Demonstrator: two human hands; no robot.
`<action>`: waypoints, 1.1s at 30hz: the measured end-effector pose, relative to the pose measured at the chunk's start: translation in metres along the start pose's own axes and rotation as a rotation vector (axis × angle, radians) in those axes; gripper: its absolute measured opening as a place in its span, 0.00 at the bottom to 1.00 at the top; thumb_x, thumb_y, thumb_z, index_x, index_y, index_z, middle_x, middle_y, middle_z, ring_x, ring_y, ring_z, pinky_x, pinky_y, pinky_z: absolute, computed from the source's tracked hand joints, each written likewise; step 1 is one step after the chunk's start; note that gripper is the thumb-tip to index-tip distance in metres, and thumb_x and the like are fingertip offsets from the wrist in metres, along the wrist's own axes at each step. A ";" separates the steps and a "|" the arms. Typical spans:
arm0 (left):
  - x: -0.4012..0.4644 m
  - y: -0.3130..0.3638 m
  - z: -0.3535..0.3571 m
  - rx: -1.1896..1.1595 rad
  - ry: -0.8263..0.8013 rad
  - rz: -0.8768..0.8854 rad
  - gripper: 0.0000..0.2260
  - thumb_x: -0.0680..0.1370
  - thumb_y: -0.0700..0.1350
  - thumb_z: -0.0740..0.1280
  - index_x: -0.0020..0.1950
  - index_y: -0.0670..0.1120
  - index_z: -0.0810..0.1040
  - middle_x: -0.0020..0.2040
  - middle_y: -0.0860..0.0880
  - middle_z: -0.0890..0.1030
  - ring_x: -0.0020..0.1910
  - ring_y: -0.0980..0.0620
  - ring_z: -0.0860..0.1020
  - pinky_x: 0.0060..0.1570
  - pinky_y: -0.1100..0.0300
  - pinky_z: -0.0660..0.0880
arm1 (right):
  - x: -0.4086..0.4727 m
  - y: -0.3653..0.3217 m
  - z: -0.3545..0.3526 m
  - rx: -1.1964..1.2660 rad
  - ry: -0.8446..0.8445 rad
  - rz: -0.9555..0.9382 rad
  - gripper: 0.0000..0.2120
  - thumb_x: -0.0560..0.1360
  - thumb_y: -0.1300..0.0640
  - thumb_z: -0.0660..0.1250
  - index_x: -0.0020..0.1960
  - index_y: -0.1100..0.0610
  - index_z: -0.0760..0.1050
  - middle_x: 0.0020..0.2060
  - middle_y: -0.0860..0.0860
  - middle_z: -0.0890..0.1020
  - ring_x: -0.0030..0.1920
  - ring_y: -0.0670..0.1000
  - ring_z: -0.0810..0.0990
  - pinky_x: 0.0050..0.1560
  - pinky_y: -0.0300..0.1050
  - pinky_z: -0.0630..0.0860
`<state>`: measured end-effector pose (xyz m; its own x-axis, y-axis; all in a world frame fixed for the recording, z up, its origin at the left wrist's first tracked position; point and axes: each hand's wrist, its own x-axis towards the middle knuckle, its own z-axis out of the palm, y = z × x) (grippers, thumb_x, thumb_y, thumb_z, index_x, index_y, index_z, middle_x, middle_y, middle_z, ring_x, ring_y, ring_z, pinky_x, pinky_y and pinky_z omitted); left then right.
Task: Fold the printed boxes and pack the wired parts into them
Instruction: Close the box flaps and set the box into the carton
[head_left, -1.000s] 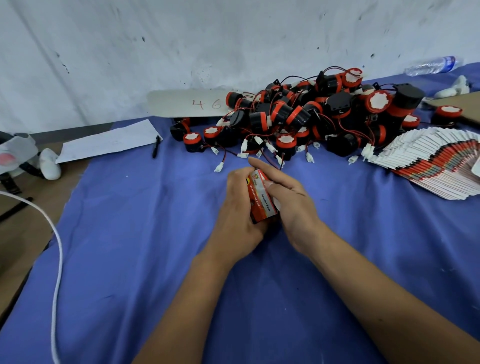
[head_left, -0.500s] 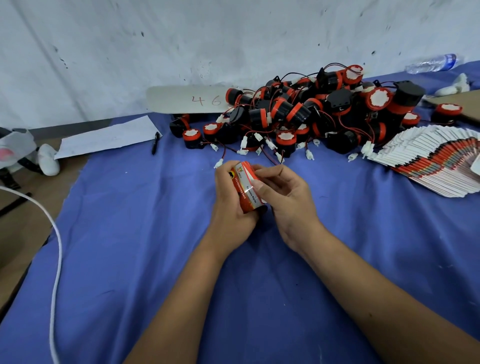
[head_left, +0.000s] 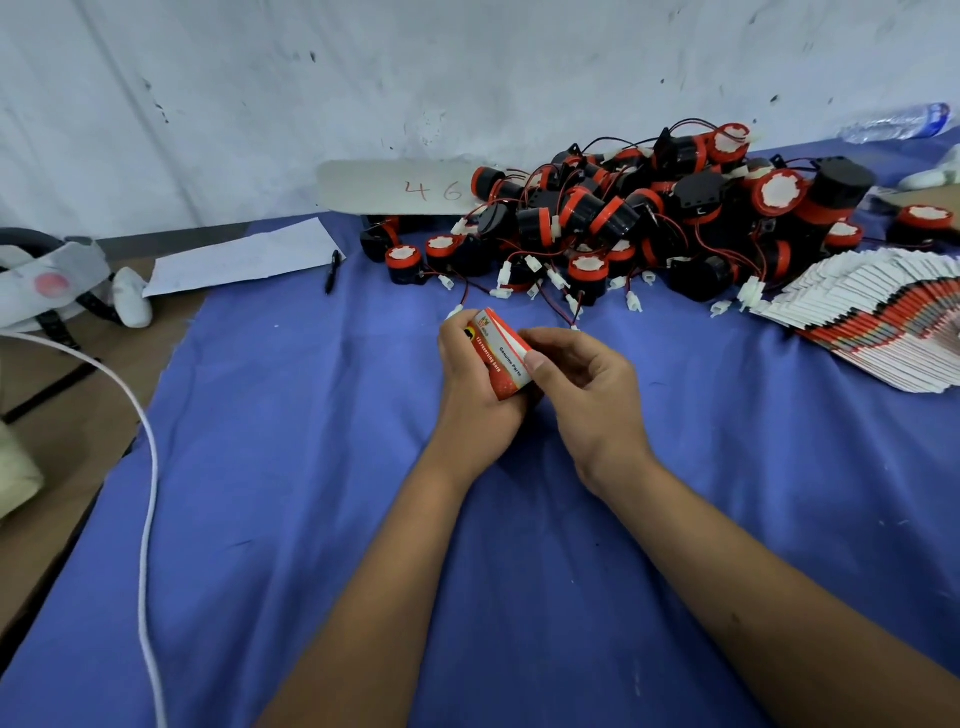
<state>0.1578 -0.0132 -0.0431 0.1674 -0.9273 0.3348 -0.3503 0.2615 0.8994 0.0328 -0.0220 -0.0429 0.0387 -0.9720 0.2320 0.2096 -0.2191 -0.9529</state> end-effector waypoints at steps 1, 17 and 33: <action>0.000 0.000 0.002 -0.002 0.007 -0.002 0.31 0.75 0.32 0.72 0.70 0.45 0.59 0.65 0.34 0.69 0.60 0.34 0.77 0.50 0.39 0.80 | 0.000 0.000 -0.001 0.008 0.030 0.010 0.09 0.79 0.65 0.70 0.58 0.60 0.83 0.52 0.51 0.87 0.55 0.47 0.85 0.53 0.40 0.82; -0.003 -0.002 0.025 0.033 0.233 0.035 0.33 0.73 0.37 0.71 0.74 0.41 0.59 0.68 0.41 0.64 0.60 0.49 0.72 0.58 0.52 0.78 | -0.013 -0.001 0.011 -0.263 0.096 -0.127 0.11 0.79 0.63 0.70 0.59 0.58 0.84 0.56 0.47 0.85 0.60 0.42 0.81 0.65 0.42 0.77; -0.009 0.012 0.022 -0.240 -0.082 -0.090 0.35 0.70 0.31 0.66 0.72 0.46 0.56 0.71 0.32 0.65 0.68 0.33 0.74 0.59 0.42 0.81 | -0.001 -0.003 -0.002 -0.146 -0.116 -0.099 0.18 0.80 0.68 0.65 0.68 0.55 0.79 0.62 0.49 0.83 0.64 0.44 0.80 0.67 0.43 0.76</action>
<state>0.1323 -0.0075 -0.0416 0.1093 -0.9656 0.2359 -0.1072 0.2245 0.9686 0.0300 -0.0204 -0.0403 0.1391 -0.9306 0.3386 0.0742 -0.3312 -0.9406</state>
